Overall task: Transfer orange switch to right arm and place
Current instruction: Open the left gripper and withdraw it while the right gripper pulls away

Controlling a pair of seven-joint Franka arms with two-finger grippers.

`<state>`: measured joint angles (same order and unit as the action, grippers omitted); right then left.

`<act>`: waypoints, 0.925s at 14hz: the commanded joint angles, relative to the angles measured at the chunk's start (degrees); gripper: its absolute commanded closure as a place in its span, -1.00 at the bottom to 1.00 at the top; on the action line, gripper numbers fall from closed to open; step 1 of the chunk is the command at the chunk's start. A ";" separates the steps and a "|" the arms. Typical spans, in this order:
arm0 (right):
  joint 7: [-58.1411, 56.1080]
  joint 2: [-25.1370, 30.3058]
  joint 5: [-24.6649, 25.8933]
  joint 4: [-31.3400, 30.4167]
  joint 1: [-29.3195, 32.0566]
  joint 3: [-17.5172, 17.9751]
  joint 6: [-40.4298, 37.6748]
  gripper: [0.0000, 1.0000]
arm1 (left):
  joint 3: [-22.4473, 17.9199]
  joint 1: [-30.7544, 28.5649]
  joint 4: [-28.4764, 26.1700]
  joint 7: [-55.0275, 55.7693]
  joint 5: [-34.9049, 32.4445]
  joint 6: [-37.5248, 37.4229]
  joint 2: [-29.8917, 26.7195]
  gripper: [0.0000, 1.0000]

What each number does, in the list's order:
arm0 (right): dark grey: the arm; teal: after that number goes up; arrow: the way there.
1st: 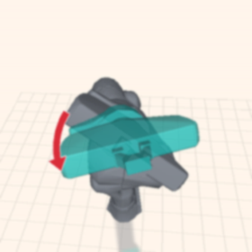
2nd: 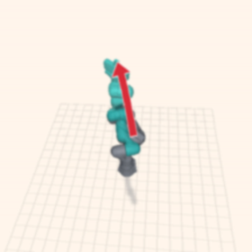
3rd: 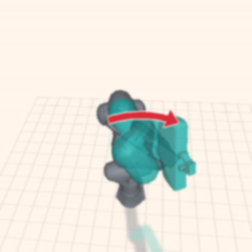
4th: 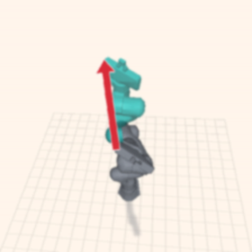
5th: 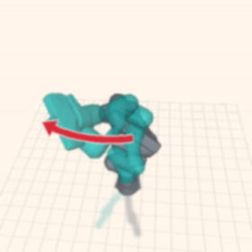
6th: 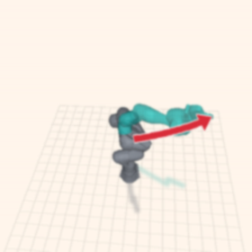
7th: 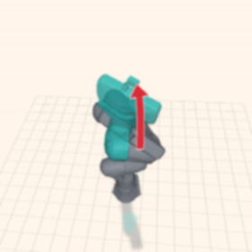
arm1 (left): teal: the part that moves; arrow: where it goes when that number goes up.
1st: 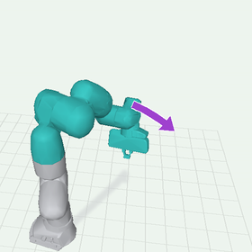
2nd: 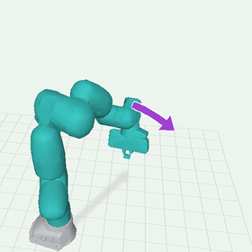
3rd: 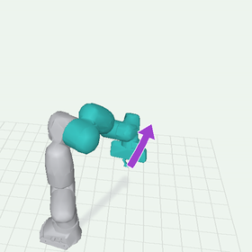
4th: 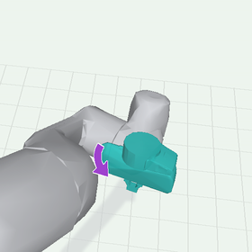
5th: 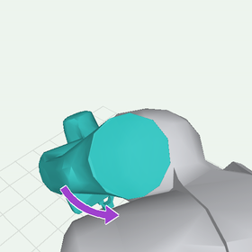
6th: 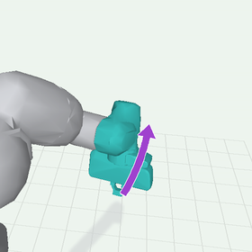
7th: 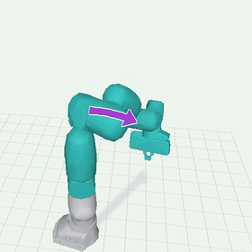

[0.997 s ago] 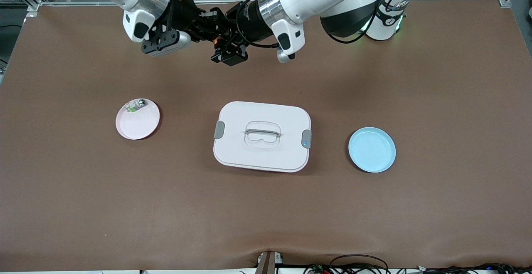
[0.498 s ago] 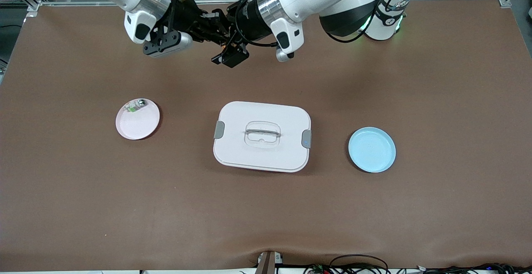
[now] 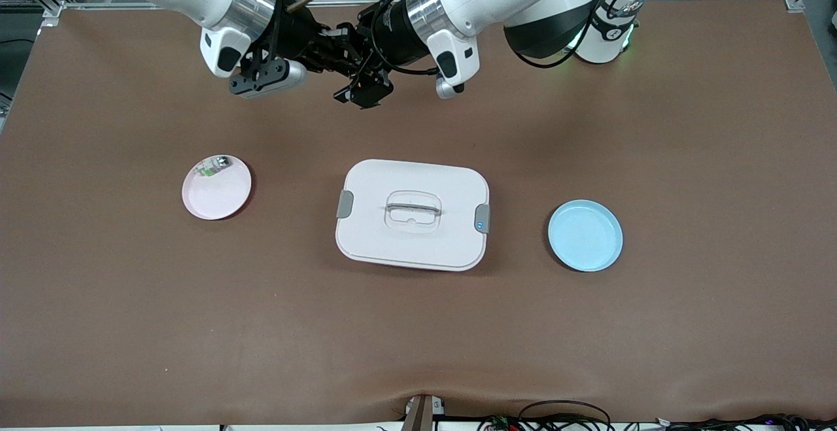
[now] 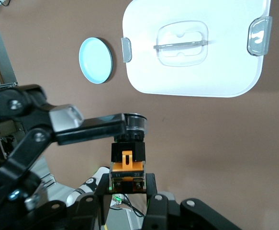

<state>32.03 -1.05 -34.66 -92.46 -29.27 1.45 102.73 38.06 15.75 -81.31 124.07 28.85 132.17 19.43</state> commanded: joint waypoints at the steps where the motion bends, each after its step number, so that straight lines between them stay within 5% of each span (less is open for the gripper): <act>1: -3.80 -1.68 0.21 1.50 -0.27 -0.39 -0.25 1.00 | 0.35 -0.81 0.19 1.08 -1.34 -1.29 -1.93 -1.00; 3: -9.23 -1.68 0.73 1.23 0.17 -0.48 -0.60 1.00 | 0.26 -0.90 0.19 0.65 -1.61 -4.01 -2.29 -1.00; 9: -45.35 -1.50 16.00 1.23 2.11 -0.48 -6.57 1.00 | 0.44 -1.60 -5.86 -7.78 -5.47 -8.33 -9.04 -1.00; 13: -67.23 -0.89 26.74 0.88 3.33 -0.57 -9.74 1.00 | 0.44 -1.60 -5.87 -26.02 -13.00 -18.67 -12.12 -1.00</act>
<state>-26.78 -2.40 -11.17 -92.22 -27.41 0.31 94.42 38.43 15.05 -85.68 105.93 19.72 117.93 10.74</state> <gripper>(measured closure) 0.670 0.000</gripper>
